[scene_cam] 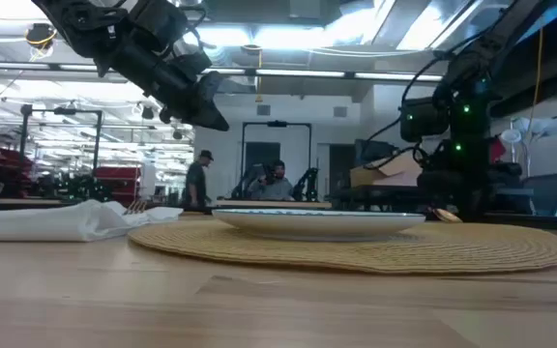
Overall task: Set table place
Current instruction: Put the green spoon to the right of the blue patterned plate on the brown place mat
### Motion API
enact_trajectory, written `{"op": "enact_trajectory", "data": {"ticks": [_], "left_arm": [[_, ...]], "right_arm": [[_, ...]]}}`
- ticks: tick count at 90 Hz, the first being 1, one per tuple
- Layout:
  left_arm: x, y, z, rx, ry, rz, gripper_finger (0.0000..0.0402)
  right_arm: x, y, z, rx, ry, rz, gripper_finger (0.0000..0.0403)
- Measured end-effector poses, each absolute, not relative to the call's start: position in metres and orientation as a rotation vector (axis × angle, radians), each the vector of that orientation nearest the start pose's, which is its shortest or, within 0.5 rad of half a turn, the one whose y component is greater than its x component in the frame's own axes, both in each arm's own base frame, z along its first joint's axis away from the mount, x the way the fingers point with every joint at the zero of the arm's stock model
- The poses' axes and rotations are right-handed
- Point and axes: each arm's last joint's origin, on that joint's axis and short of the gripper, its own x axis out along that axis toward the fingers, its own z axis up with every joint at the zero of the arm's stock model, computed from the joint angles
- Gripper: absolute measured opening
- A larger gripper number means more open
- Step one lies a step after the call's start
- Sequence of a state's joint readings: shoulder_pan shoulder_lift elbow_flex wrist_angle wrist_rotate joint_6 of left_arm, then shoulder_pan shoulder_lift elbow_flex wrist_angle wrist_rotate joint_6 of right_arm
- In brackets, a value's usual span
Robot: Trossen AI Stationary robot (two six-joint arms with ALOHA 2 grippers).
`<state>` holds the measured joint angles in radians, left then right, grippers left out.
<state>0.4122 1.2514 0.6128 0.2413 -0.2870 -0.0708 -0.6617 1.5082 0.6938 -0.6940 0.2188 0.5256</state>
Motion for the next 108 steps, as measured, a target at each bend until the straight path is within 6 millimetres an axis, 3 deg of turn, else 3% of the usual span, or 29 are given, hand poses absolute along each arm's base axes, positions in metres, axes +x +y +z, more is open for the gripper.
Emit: {"op": "enact_trajectory", "data": {"ticks": [13, 30, 73, 96, 108], "left_arm": [[0.233, 0.111, 0.219, -0.093, 0.380, 0.704, 0.0001], [0.233, 0.111, 0.219, -0.092, 0.380, 0.704, 0.0001], [0.233, 0.111, 0.219, -0.093, 0.380, 0.704, 0.0001], [0.232, 0.111, 0.218, -0.106, 0.385, 0.706, 0.0001], [0.231, 0.110, 0.215, -0.133, 0.418, 0.712, 0.0001]], "right_arm": [[0.171, -0.141, 0.134, 0.731, 1.308, -1.089, 0.0065], [0.172, -0.141, 0.134, 0.723, 1.312, -1.056, 0.0008], [0.173, -0.138, 0.139, 0.843, 1.344, -1.008, 0.0001], [0.199, -0.136, 0.163, 0.870, 1.266, -0.957, 0.0000], [0.214, -0.124, 0.171, 0.944, 1.220, -0.910, 0.0000]]}}
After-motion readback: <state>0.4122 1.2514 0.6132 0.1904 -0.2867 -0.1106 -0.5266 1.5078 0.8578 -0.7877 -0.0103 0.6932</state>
